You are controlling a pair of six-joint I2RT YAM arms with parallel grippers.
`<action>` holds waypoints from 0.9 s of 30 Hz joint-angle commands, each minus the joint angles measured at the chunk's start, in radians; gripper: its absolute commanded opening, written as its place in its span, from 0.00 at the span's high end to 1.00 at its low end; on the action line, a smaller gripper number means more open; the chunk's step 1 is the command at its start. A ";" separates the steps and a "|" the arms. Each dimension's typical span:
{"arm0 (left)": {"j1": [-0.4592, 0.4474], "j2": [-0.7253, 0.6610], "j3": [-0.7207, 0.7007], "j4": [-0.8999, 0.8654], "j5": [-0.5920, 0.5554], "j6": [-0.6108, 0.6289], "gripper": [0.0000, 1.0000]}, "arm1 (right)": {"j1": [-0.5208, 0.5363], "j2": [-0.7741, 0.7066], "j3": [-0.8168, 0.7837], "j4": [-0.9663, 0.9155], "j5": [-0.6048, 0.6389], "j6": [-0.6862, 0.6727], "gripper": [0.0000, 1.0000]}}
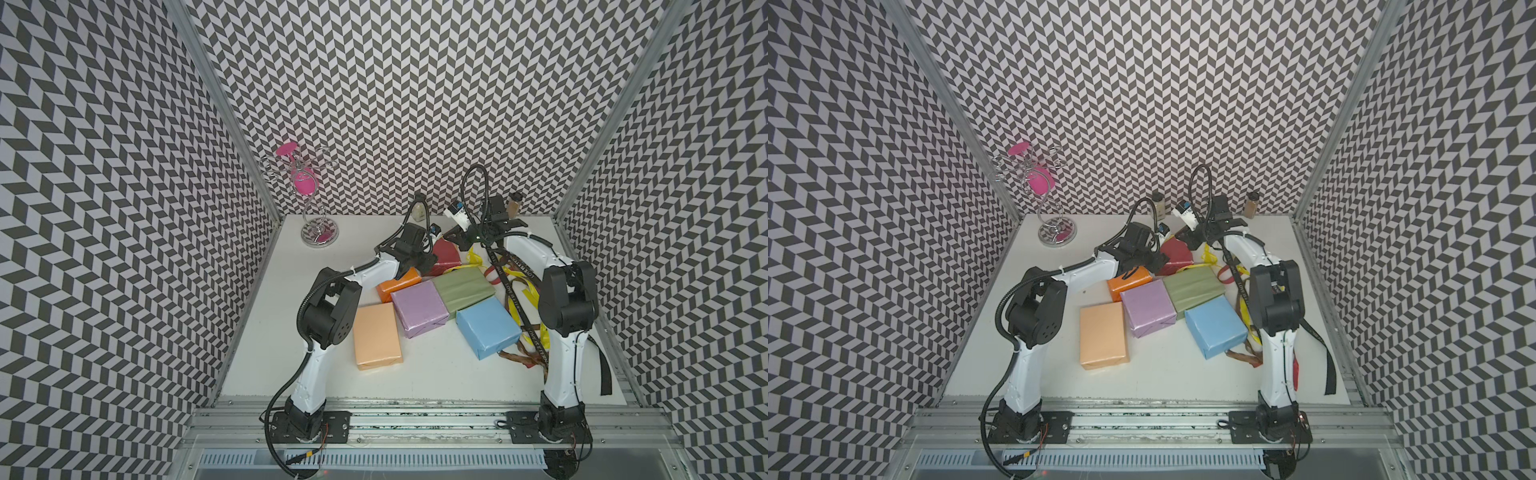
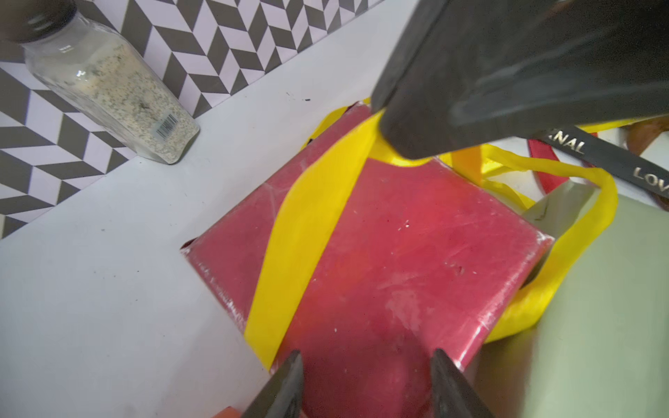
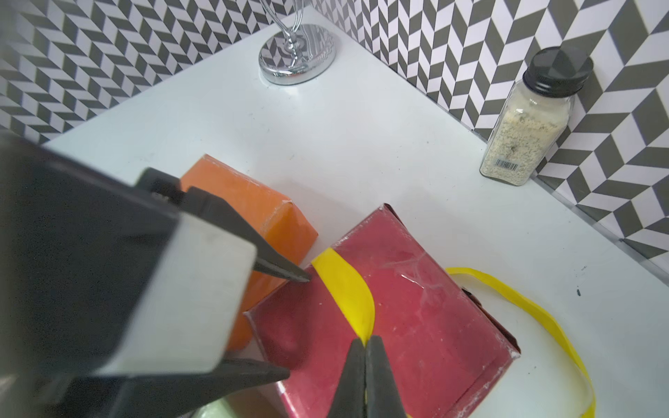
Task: Untie the ribbon bows on the gift boxes
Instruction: Pull the ribbon from the gift box.
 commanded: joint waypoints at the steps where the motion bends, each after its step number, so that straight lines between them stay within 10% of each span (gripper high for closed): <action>1: -0.005 0.036 0.020 -0.002 -0.050 -0.011 0.42 | -0.014 -0.086 0.020 0.057 -0.040 0.076 1.00; 27: 0.004 0.061 0.033 -0.022 -0.033 -0.017 0.43 | -0.098 -0.496 0.264 0.071 0.103 0.117 1.00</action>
